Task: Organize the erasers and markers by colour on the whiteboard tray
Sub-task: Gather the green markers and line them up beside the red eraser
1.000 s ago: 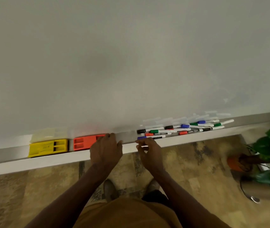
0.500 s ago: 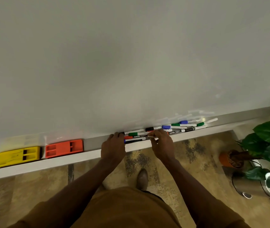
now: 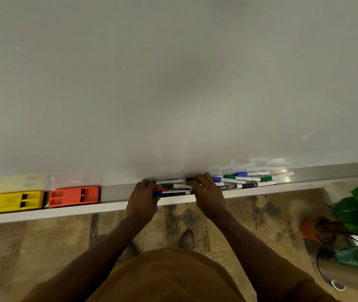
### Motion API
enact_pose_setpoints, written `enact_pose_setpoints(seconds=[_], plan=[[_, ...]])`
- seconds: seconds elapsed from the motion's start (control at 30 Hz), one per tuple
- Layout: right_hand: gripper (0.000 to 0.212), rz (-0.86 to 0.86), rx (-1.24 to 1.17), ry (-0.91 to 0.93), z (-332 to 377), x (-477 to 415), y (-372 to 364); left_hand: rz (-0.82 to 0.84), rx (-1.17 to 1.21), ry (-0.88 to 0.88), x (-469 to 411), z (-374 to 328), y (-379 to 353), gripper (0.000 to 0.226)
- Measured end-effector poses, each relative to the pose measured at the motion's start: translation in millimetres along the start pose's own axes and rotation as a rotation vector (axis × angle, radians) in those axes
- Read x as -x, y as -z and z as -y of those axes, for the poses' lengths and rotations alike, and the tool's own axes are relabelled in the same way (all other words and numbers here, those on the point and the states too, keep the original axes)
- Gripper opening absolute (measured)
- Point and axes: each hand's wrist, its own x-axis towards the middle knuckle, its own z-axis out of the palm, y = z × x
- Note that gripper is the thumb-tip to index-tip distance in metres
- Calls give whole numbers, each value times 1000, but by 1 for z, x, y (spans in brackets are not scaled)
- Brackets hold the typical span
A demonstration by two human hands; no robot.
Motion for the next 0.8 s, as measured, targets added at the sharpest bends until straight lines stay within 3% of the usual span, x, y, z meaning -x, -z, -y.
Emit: enact_pose_setpoints(seconds=[0.27, 0.5, 0.6, 0.7, 0.8], plan=[[42, -141, -88, -35, -3, 25, 21, -86, 100, 24, -3, -11, -11, 17], [32, -224, -246, -170, 6, 64, 19, -107, 132, 59, -5, -29, -16, 8], [28, -257, -345, -264, 15, 76, 24, -191, 49, 73, 3, -44, -8, 9], [26, -285, -562, -460, 25, 84, 32, -325, -45, -29, 17, -65, 4, 15], [26, -283, -733, -552, 28, 87, 39, -268, 268, -47, 28, -98, 10, 21]])
